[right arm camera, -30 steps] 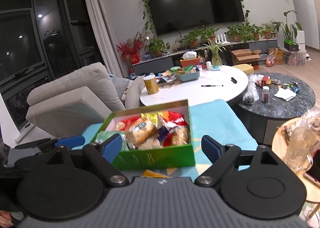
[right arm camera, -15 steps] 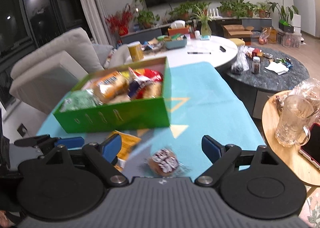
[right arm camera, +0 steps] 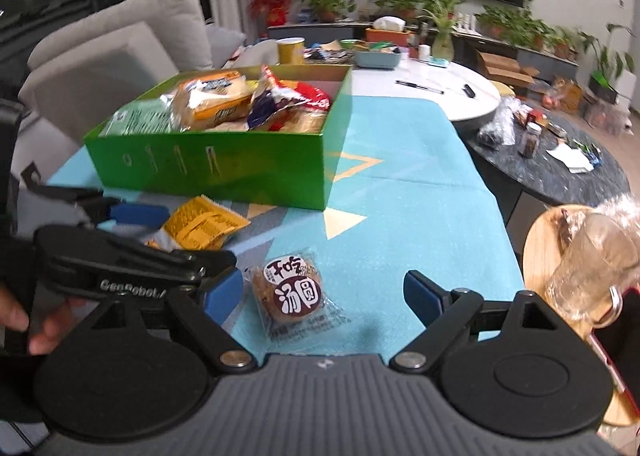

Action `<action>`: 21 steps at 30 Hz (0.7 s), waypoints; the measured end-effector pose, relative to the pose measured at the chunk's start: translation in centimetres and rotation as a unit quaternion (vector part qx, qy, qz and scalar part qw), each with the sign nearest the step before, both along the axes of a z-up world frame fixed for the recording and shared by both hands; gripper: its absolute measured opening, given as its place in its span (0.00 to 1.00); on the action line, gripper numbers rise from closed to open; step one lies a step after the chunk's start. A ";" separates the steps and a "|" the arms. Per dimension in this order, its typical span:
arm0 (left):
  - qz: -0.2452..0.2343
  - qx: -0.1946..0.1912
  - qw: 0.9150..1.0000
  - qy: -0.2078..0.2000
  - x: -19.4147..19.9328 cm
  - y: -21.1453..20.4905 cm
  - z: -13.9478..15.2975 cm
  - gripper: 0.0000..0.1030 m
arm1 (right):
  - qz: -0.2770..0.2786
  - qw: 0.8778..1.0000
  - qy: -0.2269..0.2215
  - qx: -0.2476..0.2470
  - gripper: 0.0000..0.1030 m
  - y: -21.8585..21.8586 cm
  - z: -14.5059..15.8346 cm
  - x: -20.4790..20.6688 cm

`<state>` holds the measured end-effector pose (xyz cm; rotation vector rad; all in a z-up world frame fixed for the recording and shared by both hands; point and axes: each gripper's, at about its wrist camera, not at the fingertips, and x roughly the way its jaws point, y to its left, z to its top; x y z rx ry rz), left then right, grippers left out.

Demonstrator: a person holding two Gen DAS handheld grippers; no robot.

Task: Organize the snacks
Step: 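Grasp the yellow cookie packet with the left gripper while the right gripper grasps the round pastry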

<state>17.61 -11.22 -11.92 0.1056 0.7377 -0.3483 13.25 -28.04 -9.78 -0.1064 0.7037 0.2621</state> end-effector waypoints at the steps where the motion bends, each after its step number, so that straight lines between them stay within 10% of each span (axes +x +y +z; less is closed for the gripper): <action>1: 0.000 0.001 1.000 -0.002 0.1 0.0 0.0 0.78 | 0.003 1.000 0.001 -0.002 0.76 0.0 -0.1 0.1; 5: -0.006 0.008 1.000 -0.019 -0.1 0.0 0.1 0.50 | 0.016 1.000 0.006 -0.013 0.76 0.2 -0.6 0.4; 21: 0.012 -0.016 1.000 -0.020 -1.2 1.9 1.4 0.46 | 0.017 1.000 0.020 -0.014 0.75 1.1 -1.1 1.0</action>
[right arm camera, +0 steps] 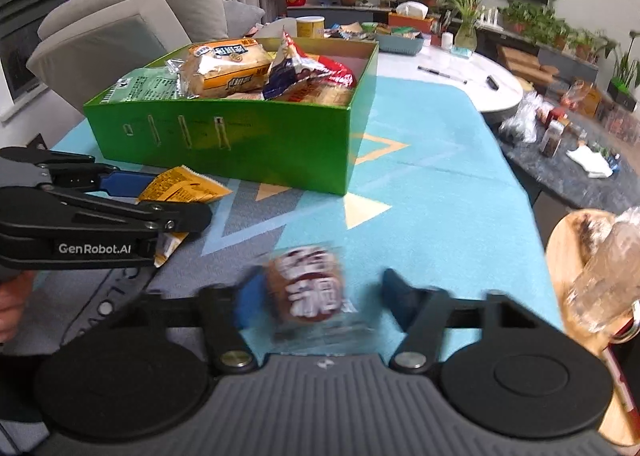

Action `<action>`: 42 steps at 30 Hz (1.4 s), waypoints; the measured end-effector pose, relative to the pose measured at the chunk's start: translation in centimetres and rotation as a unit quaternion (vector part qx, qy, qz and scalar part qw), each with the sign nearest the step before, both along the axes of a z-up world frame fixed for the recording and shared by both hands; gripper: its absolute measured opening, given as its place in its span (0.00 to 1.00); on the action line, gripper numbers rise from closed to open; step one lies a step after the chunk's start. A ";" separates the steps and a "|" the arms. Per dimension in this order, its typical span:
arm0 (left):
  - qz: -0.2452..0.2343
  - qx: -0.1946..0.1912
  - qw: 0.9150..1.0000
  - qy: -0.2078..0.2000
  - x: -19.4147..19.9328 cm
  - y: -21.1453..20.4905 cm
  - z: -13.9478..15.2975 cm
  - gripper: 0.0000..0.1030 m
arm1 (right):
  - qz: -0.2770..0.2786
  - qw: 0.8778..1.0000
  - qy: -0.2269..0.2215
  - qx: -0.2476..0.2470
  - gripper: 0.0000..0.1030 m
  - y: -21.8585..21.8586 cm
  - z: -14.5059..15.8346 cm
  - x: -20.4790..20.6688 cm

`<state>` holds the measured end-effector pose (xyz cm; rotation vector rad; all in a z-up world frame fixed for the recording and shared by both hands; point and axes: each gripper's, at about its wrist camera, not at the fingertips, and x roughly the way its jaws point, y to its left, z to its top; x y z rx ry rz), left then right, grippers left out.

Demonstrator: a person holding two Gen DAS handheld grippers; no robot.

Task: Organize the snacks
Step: 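Grasp the yellow cookie packet with the left gripper while the right gripper grasps the round pastry, then carry both snacks over the box and release them inside with both grippers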

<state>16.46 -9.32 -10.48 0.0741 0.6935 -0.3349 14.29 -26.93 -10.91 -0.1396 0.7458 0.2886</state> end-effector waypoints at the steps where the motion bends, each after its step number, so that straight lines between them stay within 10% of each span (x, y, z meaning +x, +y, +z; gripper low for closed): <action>1: 0.000 -0.002 1.000 -0.001 -0.1 0.1 0.2 0.46 | -0.004 1.000 0.000 0.000 0.75 0.0 0.1 -0.1; 24: 0.019 -0.034 0.992 -0.120 -4.5 4.5 9.4 0.47 | -0.005 0.988 -0.109 0.113 0.75 3.3 9.8 -3.1; 42: 0.053 -0.015 0.987 -0.154 2.9 6.9 13.1 0.47 | -0.027 0.977 -0.118 0.175 0.75 4.3 12.9 4.1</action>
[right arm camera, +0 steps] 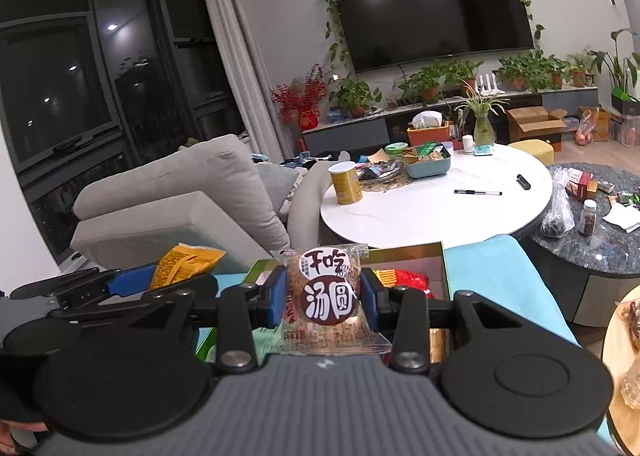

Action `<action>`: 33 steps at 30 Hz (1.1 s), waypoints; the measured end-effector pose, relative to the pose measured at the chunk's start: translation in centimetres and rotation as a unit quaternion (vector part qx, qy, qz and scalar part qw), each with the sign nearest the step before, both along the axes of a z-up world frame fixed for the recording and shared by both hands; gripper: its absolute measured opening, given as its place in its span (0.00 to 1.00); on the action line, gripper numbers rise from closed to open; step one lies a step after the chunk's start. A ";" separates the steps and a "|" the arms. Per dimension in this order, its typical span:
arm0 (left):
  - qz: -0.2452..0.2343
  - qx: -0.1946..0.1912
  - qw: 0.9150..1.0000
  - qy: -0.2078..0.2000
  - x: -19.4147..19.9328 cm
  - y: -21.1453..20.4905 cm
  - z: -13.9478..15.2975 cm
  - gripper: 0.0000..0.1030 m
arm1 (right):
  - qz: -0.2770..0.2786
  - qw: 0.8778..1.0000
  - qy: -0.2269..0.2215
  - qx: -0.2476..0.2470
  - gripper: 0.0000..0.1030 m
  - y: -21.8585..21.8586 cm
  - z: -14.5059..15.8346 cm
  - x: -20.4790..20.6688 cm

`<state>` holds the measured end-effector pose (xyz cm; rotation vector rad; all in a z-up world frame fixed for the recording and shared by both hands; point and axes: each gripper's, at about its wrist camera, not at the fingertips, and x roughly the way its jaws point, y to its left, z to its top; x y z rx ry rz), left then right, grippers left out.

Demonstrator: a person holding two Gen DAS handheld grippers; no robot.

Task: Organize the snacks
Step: 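Carry both snacks over the box and release them inside with both grippers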

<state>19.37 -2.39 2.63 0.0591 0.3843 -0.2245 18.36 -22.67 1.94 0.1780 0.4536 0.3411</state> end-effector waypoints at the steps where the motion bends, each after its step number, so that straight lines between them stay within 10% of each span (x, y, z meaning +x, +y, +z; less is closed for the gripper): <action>1: 0.001 0.002 1.000 0.001 0.5 0.0 0.0 0.47 | -0.002 1.000 0.003 0.002 0.75 -0.1 -0.1 0.5; 33: 0.029 0.025 0.997 0.074 12.1 0.5 -6.9 0.47 | -0.030 0.997 0.070 0.006 0.75 -0.4 -4.9 10.4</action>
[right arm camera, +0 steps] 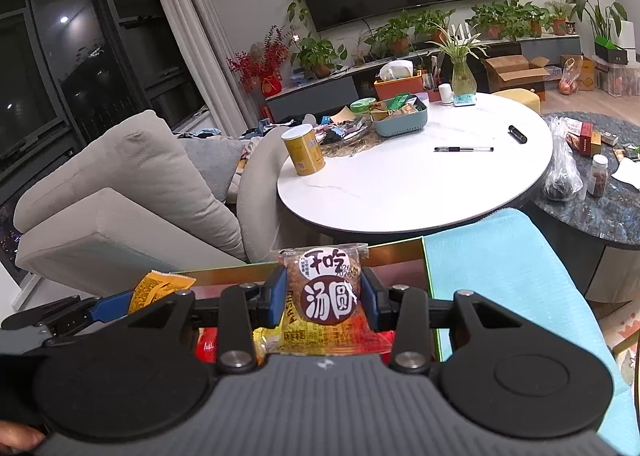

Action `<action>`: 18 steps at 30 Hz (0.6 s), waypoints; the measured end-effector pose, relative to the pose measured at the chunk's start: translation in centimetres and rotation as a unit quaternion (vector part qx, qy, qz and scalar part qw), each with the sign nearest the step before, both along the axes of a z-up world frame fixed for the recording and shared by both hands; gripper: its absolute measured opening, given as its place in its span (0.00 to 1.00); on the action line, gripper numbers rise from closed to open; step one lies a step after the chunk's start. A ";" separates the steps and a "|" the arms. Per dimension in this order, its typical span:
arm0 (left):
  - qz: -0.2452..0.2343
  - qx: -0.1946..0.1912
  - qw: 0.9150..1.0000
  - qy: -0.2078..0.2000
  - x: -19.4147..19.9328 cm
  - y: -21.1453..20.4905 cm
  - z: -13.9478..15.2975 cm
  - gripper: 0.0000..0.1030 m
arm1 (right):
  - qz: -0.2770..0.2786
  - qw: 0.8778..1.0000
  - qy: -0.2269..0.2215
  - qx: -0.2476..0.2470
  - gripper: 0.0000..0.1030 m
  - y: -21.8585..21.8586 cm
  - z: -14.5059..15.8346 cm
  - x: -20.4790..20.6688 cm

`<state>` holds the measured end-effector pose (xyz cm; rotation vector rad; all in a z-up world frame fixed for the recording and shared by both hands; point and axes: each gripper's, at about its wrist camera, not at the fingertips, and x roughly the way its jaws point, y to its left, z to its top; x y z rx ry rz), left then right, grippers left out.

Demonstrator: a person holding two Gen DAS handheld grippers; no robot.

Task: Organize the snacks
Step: 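Carry both snacks over the box and release them inside with both grippers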

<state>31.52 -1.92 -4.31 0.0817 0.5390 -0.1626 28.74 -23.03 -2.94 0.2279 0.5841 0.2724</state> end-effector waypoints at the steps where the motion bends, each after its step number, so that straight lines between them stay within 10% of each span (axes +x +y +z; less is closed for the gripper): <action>1: 0.002 0.001 1.000 0.001 0.2 0.0 -0.1 0.47 | 0.000 1.000 0.000 0.000 0.75 0.0 0.0 0.1; 8: 0.010 0.010 1.000 -0.003 0.1 0.0 -0.4 0.71 | -0.006 1.000 0.001 0.001 0.75 -0.1 -0.2 0.2; 18: 0.018 0.005 1.000 -0.011 -1.4 0.3 0.1 0.75 | 0.000 1.000 -0.007 0.001 0.75 -0.1 0.3 -1.3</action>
